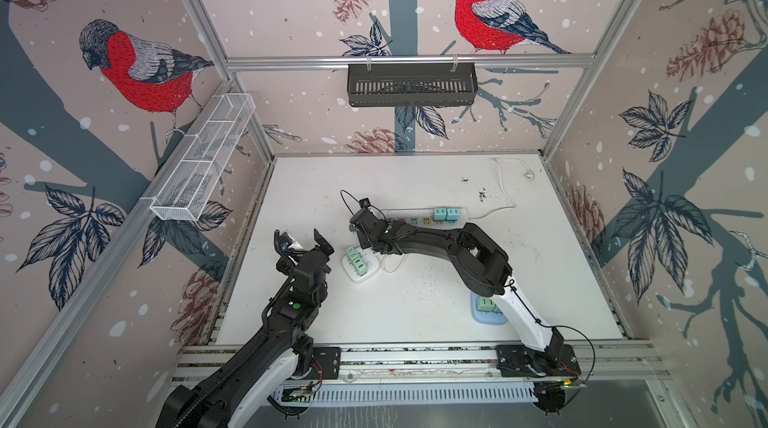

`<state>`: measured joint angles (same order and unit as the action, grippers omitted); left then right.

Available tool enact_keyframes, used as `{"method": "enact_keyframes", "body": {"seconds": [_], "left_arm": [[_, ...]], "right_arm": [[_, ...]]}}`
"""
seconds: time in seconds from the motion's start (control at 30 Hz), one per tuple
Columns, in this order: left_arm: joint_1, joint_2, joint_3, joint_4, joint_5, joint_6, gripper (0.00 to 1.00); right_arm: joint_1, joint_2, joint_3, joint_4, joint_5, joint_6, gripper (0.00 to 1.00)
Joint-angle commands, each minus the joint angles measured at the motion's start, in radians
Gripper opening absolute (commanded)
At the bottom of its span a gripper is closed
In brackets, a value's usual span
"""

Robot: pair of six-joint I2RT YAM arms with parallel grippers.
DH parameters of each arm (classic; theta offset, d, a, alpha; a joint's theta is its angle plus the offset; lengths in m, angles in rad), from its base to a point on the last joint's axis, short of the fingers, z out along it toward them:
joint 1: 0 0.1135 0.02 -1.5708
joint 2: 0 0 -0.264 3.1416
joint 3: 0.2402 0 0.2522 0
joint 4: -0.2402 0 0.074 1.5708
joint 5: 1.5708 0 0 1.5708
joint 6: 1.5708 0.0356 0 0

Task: Insert the plug
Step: 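Lift the pink-and-brown adapter off the table with the right gripper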

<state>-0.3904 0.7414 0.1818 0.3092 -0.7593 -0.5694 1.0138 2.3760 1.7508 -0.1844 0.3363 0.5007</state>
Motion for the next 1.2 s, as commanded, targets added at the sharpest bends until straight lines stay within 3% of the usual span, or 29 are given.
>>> {"method": "enact_keyframes", "body": {"seconds": [0.0,0.3,0.63,0.9,1.17], "left_arm": [[0.002,0.002,-0.001,0.052,-0.012,-0.014,0.97],[0.002,0.009,0.002,0.054,-0.011,-0.012,0.97],[0.002,0.015,0.007,0.048,-0.008,-0.010,0.97],[0.002,0.012,0.006,0.052,-0.007,-0.009,0.97],[0.002,0.027,0.050,-0.019,0.037,-0.017,0.97]], "right_arm": [[0.005,-0.008,-0.060,-0.062,-0.039,-0.001,0.48],[0.016,-0.133,-0.187,0.061,-0.033,-0.020,0.39],[0.026,-0.334,-0.307,0.149,-0.004,-0.079,0.36],[0.045,-0.597,-0.553,0.326,0.003,-0.113,0.35],[0.045,-0.937,-0.894,0.532,0.117,-0.166,0.34]]}}
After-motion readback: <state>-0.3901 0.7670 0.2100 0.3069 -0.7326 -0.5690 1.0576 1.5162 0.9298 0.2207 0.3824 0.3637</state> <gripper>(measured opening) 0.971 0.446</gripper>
